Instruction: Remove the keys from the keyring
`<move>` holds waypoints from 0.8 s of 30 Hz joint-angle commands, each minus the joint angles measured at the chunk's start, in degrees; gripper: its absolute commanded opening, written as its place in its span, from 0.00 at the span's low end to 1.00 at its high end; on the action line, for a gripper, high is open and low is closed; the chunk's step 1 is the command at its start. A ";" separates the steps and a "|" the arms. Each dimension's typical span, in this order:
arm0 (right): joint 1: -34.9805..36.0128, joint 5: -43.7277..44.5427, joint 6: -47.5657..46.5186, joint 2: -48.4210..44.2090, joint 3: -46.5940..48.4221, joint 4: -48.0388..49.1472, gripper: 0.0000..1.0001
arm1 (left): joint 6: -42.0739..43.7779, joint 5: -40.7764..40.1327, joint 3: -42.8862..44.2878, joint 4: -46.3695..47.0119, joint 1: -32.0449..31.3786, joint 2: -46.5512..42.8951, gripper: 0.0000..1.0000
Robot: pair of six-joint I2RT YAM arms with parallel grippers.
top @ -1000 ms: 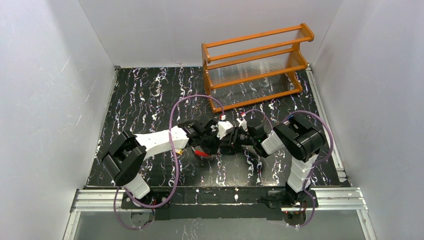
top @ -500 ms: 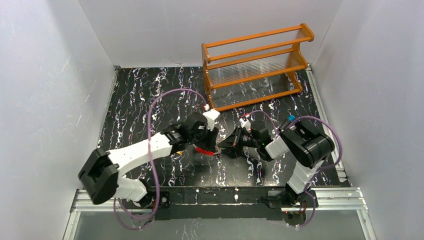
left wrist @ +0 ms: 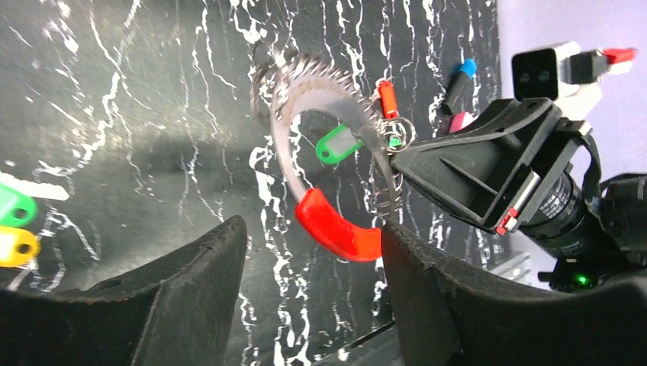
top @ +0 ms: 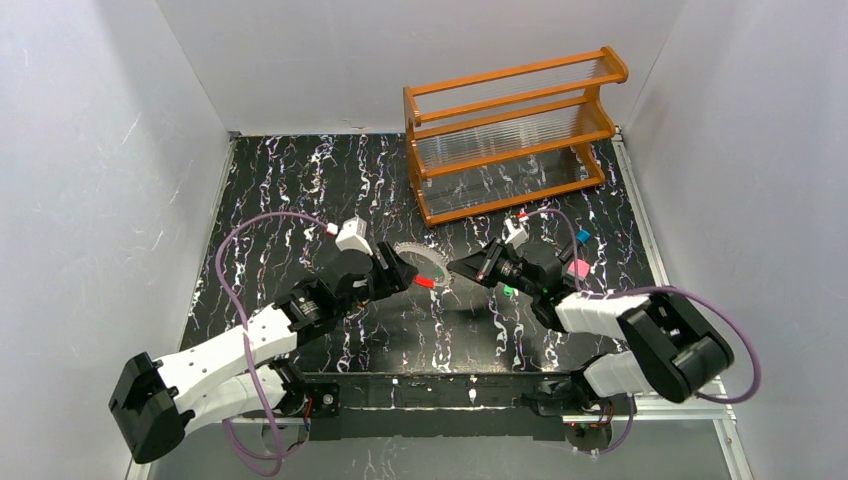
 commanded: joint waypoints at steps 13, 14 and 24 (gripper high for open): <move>0.07 9.79 -2.22 -13.70 -2.87 -7.54 0.01 | -16.00 -1.32 -8.25 29.35 -6.48 5.97 0.29; 0.08 9.87 -2.22 -13.95 -3.06 -7.40 0.01 | -16.18 -1.56 -8.48 30.40 -6.55 6.29 0.27; 0.13 9.83 -1.22 -15.92 -4.53 -5.72 0.01 | -19.32 -6.07 -10.97 37.83 -6.71 9.46 0.26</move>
